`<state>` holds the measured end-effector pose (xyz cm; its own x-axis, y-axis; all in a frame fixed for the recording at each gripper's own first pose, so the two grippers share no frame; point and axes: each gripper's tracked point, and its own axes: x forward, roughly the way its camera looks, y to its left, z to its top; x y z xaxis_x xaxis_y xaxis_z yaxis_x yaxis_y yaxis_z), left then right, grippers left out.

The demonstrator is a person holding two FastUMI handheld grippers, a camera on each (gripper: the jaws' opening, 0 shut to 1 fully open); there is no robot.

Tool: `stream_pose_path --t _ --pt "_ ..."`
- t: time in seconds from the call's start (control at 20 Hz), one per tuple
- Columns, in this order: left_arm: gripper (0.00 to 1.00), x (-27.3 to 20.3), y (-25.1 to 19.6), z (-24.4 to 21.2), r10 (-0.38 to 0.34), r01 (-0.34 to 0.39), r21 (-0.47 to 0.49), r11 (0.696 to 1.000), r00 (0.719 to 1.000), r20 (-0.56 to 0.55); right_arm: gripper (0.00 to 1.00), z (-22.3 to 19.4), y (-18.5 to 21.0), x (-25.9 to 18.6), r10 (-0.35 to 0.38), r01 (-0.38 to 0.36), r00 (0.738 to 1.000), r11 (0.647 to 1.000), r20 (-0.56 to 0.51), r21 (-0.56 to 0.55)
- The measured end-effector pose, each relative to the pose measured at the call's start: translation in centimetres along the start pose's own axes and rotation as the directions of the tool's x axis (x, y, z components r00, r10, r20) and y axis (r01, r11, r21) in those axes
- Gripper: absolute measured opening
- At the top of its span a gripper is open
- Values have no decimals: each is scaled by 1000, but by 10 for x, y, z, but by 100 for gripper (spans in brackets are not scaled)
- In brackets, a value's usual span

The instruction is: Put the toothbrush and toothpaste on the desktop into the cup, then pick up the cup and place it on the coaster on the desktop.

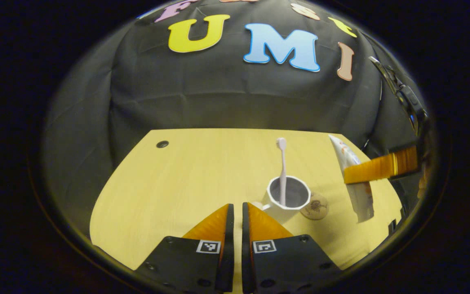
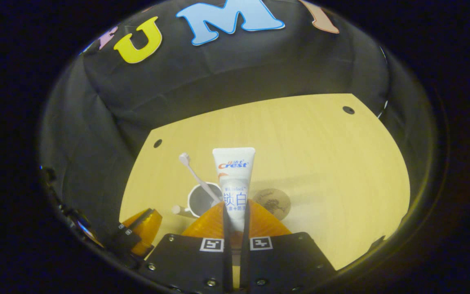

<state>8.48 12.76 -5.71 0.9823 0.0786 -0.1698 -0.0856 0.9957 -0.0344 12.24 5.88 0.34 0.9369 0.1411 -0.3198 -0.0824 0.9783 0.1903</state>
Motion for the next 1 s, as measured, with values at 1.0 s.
stream_pose_path --t 1.0 --pt "18 -64 77 -69 145 -155 -56 986 979 -145 9 39 41 93 21 -23 989 1000 148 8"
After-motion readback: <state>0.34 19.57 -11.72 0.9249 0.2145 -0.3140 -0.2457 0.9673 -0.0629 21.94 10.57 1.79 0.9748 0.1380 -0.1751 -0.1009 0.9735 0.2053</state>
